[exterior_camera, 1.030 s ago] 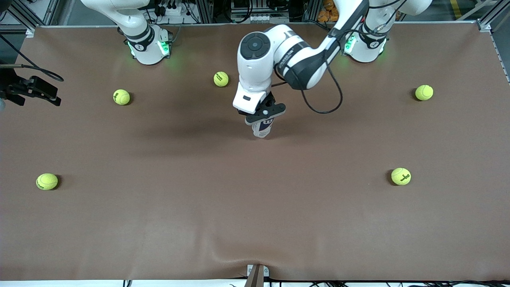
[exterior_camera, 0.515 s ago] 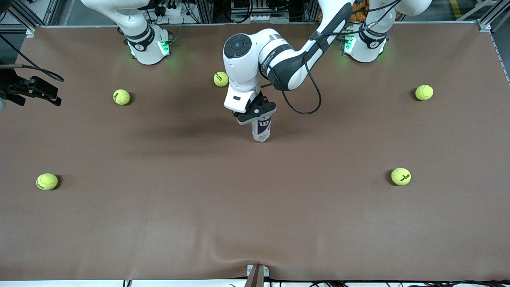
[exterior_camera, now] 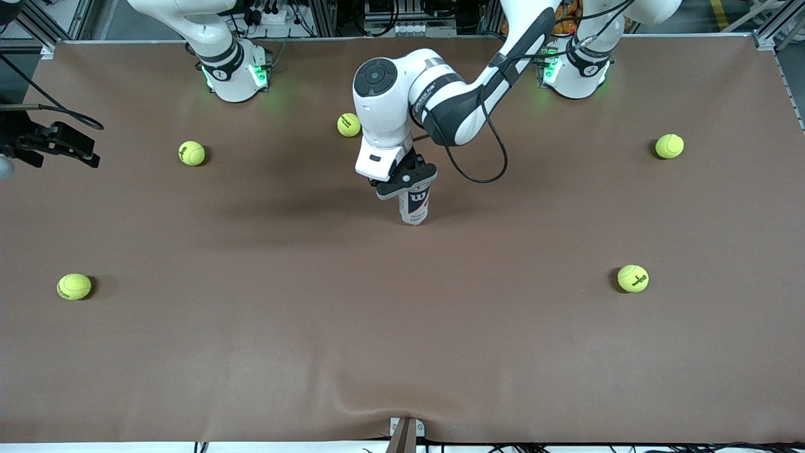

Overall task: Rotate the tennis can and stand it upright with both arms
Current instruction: 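Lower the upright can onto the table with the left gripper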

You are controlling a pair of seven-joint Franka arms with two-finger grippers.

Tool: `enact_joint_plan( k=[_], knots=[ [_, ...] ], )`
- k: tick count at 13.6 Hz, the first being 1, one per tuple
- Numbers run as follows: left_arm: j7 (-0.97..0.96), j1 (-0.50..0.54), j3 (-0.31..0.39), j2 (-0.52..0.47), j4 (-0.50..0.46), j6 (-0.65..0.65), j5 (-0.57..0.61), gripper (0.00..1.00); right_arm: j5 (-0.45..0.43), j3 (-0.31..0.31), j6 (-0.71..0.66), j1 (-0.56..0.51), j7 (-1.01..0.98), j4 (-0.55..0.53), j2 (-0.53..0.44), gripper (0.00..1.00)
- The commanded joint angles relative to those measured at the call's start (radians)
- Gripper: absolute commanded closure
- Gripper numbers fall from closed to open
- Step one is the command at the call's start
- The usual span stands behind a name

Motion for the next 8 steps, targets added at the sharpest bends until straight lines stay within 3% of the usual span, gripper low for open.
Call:
enact_joint_plan(
  k=[1, 6, 7, 8],
  knots=[
    [-0.022, -0.006, 0.002, 0.023, 0.034, -0.011, 0.019, 1.00, 0.015, -0.004, 0.005, 0.009, 0.000, -0.001, -0.005, 0.00],
    [-0.022, -0.006, 0.004, 0.032, 0.034, 0.012, 0.019, 1.00, 0.015, -0.002, 0.021, 0.027, 0.000, -0.001, -0.013, 0.00],
    [-0.022, -0.004, 0.002, 0.031, 0.035, 0.012, 0.018, 0.96, 0.015, -0.002, 0.019, 0.030, 0.000, -0.001, -0.013, 0.00],
    [-0.025, -0.003, 0.004, 0.029, 0.035, 0.012, 0.016, 0.84, 0.015, -0.002, 0.019, 0.032, 0.000, -0.001, -0.013, 0.00]
  ],
)
